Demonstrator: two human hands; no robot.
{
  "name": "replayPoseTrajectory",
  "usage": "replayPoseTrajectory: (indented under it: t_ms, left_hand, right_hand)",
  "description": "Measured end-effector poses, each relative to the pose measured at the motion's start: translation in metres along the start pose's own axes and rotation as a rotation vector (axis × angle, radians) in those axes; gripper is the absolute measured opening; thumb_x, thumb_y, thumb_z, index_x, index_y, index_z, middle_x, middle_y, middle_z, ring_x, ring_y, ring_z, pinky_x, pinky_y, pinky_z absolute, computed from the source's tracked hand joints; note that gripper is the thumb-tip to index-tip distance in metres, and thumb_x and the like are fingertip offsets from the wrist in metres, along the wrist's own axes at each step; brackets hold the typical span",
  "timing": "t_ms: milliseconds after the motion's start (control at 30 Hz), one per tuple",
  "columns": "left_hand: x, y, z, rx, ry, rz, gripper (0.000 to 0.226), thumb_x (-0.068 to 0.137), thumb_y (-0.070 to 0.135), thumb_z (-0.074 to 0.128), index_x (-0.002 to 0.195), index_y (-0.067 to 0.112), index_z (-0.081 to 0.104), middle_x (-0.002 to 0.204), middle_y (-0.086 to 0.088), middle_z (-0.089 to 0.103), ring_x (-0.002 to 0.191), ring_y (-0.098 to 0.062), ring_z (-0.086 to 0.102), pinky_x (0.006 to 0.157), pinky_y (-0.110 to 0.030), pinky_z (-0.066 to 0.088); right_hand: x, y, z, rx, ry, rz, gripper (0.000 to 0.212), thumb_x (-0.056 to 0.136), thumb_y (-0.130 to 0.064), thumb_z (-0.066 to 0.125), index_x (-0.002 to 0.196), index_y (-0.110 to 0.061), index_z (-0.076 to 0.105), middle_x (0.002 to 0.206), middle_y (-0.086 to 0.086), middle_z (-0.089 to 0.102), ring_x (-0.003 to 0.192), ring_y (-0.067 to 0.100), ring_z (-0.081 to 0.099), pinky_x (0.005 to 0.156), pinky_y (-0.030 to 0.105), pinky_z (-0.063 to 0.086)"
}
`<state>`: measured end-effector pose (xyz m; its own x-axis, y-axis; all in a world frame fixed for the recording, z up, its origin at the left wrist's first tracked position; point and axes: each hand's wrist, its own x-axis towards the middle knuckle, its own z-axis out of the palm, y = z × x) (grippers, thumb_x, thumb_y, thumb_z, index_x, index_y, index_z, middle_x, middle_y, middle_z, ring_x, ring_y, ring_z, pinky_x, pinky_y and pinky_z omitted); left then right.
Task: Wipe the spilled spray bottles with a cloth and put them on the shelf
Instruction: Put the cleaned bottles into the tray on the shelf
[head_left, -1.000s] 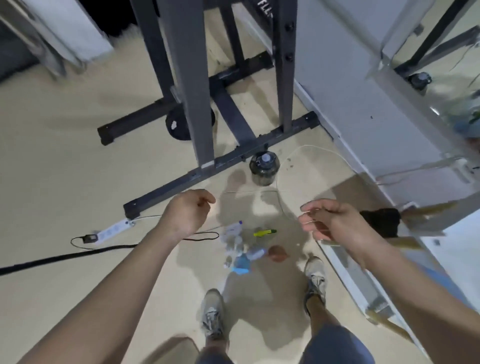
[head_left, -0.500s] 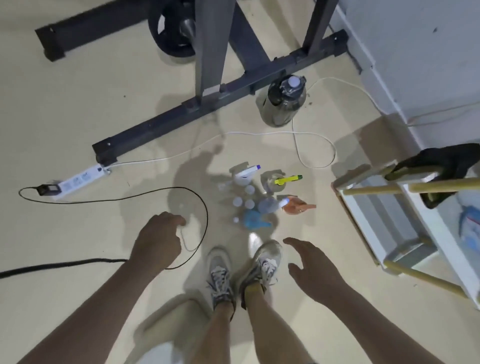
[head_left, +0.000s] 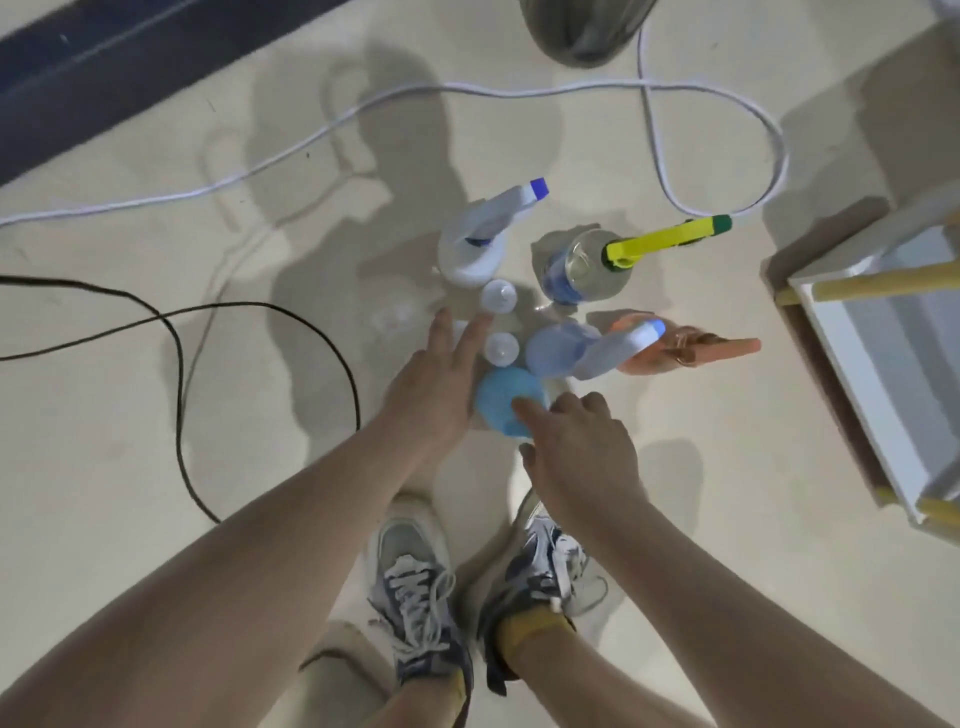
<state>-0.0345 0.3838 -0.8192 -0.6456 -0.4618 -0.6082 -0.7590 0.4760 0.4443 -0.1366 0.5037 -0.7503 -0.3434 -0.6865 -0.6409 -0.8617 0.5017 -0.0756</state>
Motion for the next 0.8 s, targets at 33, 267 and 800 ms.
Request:
replayPoseTrajectory:
  t_ms: [33,267,800]
  left_hand:
    - [0.004,0.0,-0.001,-0.034,0.038,0.018,0.074,0.083,0.025,0.056,0.149,0.026,0.023,0.152,-0.019,0.023,0.105,-0.042,0.059,0.079,-0.048,0.052]
    - [-0.003,-0.002,-0.022,-0.174,0.239,-0.034,0.045,0.071,0.046,0.03,0.086,0.011,0.053,0.083,0.002,0.051,0.07,-0.019,0.041,0.062,-0.031,0.032]
    - [-0.252,0.236,-0.291,-0.334,0.168,0.068,0.015,0.088,0.029,0.067,0.101,0.036,0.068,0.073,0.02,0.065,0.076,-0.008,0.061,0.067,-0.012,0.041]
  right_hand:
    - [0.003,0.002,0.0,0.034,0.008,0.011,0.035,0.096,-0.033,0.053,0.131,-0.032,0.05,0.107,0.002,0.06,0.106,0.028,0.052,0.07,0.032,0.037]
    - [-0.014,0.01,-0.011,0.513,-0.085,0.15,0.029,0.098,-0.045,0.046,0.123,-0.035,0.058,0.101,-0.001,0.07,0.097,0.025,0.064,0.081,0.038,0.052]
    - [-0.285,0.066,-0.32,1.41,0.494,0.297,0.025,0.089,-0.006,0.069,0.105,-0.024,0.075,0.089,-0.015,0.073,0.077,0.004,0.062,0.07,0.012,0.047]
